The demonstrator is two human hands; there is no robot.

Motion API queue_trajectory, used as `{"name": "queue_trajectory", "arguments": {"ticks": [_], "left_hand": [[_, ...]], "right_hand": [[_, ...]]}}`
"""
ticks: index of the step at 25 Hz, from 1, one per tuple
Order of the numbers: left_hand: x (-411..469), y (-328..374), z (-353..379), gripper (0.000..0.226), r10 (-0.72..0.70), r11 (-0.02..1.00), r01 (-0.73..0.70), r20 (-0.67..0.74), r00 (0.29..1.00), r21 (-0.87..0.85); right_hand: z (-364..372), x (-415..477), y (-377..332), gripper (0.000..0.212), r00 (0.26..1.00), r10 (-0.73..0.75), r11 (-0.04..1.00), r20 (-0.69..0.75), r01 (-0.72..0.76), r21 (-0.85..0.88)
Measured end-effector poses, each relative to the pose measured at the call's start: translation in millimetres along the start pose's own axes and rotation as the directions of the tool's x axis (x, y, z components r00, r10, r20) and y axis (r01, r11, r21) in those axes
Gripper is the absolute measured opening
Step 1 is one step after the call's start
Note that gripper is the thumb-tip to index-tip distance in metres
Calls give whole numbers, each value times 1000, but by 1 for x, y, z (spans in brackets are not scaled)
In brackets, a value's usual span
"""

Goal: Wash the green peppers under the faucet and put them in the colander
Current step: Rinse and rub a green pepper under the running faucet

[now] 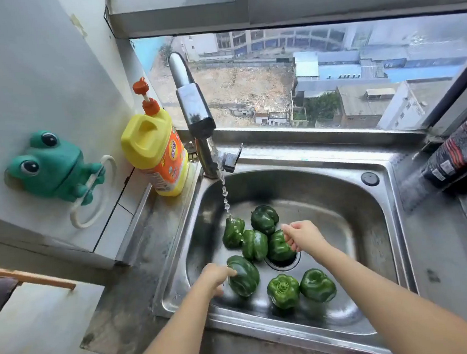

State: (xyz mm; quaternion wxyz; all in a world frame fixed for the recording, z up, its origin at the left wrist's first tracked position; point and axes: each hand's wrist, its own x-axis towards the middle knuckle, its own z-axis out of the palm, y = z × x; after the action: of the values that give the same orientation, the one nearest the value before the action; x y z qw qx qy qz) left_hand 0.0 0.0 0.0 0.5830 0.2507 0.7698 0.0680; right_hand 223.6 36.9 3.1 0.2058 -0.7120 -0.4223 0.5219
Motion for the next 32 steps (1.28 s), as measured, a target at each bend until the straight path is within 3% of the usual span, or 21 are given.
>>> {"name": "queue_trajectory", "arguments": {"ticks": [2,4,7,12,15,19,21,23,25,28,30,32], "left_hand": [[6,-3,12,69,-44,999,44,50,998,8],[16,-4,20,80,-83,991,98,154,985,-94],[42,-5,31,95,-158,941,203,179,971,-270],[42,-1,35,80,-237,871,289,175,956,-397],[16,9,30,55,-199,890,259,191,961,-376],[-25,27,16,32,20,873,87,214,977,-479],[-42,42,6,29,162,852,-26,215,963,-523],[-56,57,-2,34,294,802,-102,239,925,-588],[-65,73,-8,44,363,698,-87,246,899,-710],[-75,91,-13,63,379,536,37,280,882,-844],[-81,98,-13,61,377,490,92,306,874,-867],[-89,104,-13,55,348,514,116,331,877,-850]], "right_hand": [[4,-5,11,37,998,52,999,22,-52,12],[9,-11,23,34,995,76,997,60,-78,23],[10,-12,31,31,992,85,993,94,-92,75],[6,-19,37,30,988,92,986,123,-107,128],[4,-29,27,27,986,45,989,163,-67,130],[6,-49,-10,25,967,-157,986,200,144,79],[10,-54,-32,32,930,-298,954,214,295,48],[12,-59,-51,41,893,-392,920,221,374,121],[14,-60,-67,53,868,-449,891,214,416,182],[17,-64,-86,60,806,-571,820,156,566,79],[20,-67,-96,57,749,-655,752,102,659,-12],[24,-69,-103,51,723,-690,720,10,688,-88]]}}
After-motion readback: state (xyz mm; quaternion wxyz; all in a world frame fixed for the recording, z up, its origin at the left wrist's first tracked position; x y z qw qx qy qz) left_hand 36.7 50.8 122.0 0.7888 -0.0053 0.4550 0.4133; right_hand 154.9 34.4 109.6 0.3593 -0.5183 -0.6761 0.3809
